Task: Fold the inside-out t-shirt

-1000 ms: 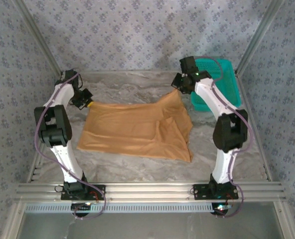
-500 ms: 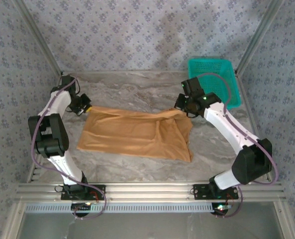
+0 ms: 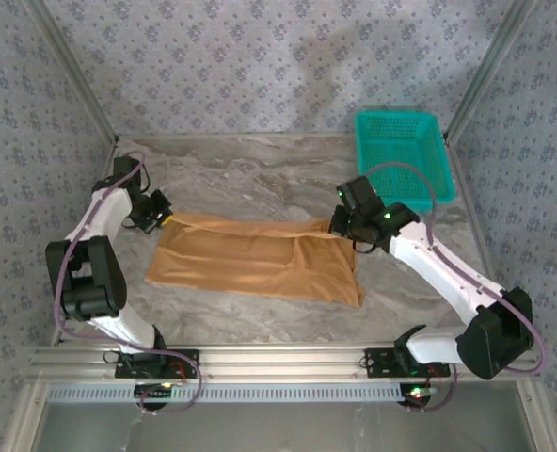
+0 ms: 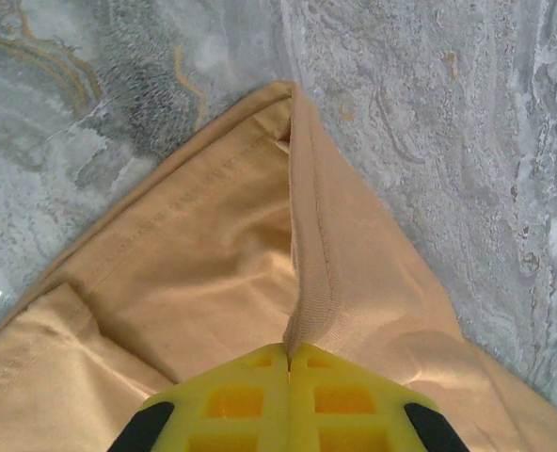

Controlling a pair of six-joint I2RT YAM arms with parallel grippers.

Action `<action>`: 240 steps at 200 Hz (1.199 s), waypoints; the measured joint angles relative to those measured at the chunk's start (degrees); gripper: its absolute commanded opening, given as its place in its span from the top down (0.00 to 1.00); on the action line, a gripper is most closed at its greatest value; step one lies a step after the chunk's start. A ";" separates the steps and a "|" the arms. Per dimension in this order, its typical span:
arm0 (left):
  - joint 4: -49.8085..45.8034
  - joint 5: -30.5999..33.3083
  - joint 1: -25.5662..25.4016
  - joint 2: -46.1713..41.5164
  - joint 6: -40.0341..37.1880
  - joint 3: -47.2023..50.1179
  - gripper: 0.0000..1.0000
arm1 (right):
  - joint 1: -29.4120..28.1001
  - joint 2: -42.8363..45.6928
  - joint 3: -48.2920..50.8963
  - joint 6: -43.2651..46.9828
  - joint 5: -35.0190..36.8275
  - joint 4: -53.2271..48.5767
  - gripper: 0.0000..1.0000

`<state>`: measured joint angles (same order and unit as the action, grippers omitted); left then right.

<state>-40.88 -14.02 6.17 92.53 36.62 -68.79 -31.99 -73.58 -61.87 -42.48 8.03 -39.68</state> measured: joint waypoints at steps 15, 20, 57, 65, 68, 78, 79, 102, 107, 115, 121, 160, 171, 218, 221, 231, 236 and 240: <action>0.17 0.17 0.20 -1.81 -0.20 1.81 1.00 | -1.31 1.27 3.34 -1.16 0.17 -0.07 1.00; 0.17 0.31 0.20 -2.36 -0.20 2.49 1.00 | -1.70 1.70 4.52 -1.62 0.17 -0.04 1.00; 0.42 0.72 0.20 -3.96 -0.61 7.63 1.00 | -4.87 3.76 11.54 -5.16 0.24 -0.33 0.99; 0.44 1.18 0.20 -3.96 -0.66 8.83 1.00 | -5.60 3.87 12.76 -5.84 0.28 -0.17 0.98; 0.42 1.31 0.20 -3.96 -0.68 9.22 1.00 | -5.90 3.91 13.33 -6.12 0.31 0.00 0.98; 0.42 1.70 0.20 -3.96 -0.76 10.49 1.00 | -6.73 3.91 14.88 -6.93 0.33 0.55 0.98; 0.42 1.73 0.20 -3.96 -0.79 10.58 1.00 | -6.80 3.91 14.97 -6.97 0.35 0.63 0.97; 0.68 2.47 0.20 -3.96 -0.83 12.52 1.00 | -8.11 3.80 17.49 -8.92 0.39 1.38 0.82; 0.87 2.51 0.20 -3.96 -0.83 12.90 0.98 | -8.35 3.72 17.84 -9.09 0.42 1.60 0.79; 1.09 2.89 0.20 -3.96 -0.81 13.53 0.96 | -8.74 3.58 18.27 -9.90 0.68 1.77 0.72; 1.25 3.08 0.20 -3.96 -0.83 13.97 0.94 | -9.11 3.43 18.49 -10.14 0.83 1.77 0.65; 1.22 5.86 0.20 -3.96 -0.81 14.69 0.77 | -11.63 4.20 18.78 -12.20 3.34 0.61 0.60; 1.03 7.30 0.09 -4.28 -0.87 14.51 0.73 | -11.74 5.25 18.78 -12.13 3.76 0.63 0.60; 0.68 14.53 -5.95 -12.44 -0.55 11.32 0.67 | -9.75 -0.70 14.16 -6.21 2.67 2.99 0.61; 0.81 14.53 -6.19 -12.85 -0.52 11.08 0.67 | -9.57 -1.68 13.42 -5.86 2.64 3.08 0.61; 1.49 14.01 -6.64 -13.84 -0.55 10.60 0.66 | -9.09 -5.68 10.88 -4.13 2.69 3.78 0.61; 2.05 13.38 -6.60 -14.05 -0.52 10.54 0.66 | -8.83 -7.58 9.64 -3.34 2.64 3.96 0.60; 2.51 12.96 -6.60 -13.99 -0.57 10.54 0.66 | -8.66 -9.05 8.74 -2.71 2.64 4.00 0.60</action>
<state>-38.37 -1.06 -0.43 78.54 36.05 -58.26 -40.64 -82.63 -53.12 -45.19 10.68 -35.68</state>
